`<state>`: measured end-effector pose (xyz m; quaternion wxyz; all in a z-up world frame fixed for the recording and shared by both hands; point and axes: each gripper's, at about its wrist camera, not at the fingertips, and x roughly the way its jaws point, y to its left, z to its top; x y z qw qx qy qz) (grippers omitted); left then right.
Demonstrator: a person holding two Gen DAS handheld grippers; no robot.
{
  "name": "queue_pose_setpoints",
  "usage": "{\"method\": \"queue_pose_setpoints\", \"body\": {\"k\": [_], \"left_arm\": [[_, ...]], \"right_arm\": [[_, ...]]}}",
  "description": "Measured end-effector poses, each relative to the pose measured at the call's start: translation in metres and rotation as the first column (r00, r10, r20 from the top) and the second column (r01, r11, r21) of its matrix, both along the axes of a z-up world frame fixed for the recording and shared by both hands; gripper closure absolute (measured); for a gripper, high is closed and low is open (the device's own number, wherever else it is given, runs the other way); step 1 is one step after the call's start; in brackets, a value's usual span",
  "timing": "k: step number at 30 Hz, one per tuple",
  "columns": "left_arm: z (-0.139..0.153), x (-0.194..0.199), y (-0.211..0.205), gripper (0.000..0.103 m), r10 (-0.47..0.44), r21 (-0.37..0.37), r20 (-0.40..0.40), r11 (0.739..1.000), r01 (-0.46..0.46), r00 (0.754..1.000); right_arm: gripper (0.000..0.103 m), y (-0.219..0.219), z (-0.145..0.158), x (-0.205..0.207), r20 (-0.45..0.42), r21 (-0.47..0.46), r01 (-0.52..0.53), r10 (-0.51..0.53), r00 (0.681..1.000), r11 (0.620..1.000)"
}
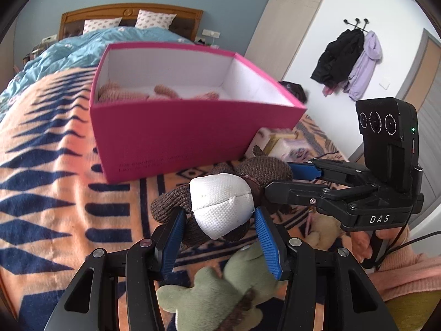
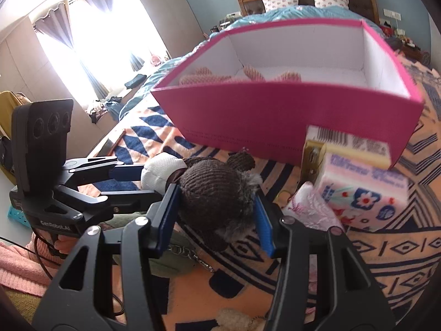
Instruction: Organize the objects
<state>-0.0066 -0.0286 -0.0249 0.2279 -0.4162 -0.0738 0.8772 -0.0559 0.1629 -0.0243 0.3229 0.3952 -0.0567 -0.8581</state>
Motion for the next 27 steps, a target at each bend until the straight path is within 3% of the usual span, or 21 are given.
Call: {"method": "queue_pose_setpoints", "body": {"k": [14, 21, 27], "left_arm": [[0.07, 0.003, 0.011, 0.051, -0.039, -0.01, -0.156, 0.999, 0.038, 0.987], [0.108, -0.024, 0.009, 0.051, -0.024, -0.058, -0.243, 0.998, 0.01, 0.97], [0.124, -0.055, 0.004, 0.051, 0.007, -0.096, -0.294, 0.995, -0.036, 0.956]], "right_arm": [[0.05, 0.01, 0.066, 0.013, -0.195, -0.013, 0.0, -0.002, 0.981, 1.0], [0.05, 0.009, 0.101, -0.002, -0.291, -0.023, -0.009, 0.002, 0.957, 1.0], [0.05, 0.004, 0.117, -0.043, -0.323, -0.043, -0.011, -0.004, 0.947, 0.999]]}}
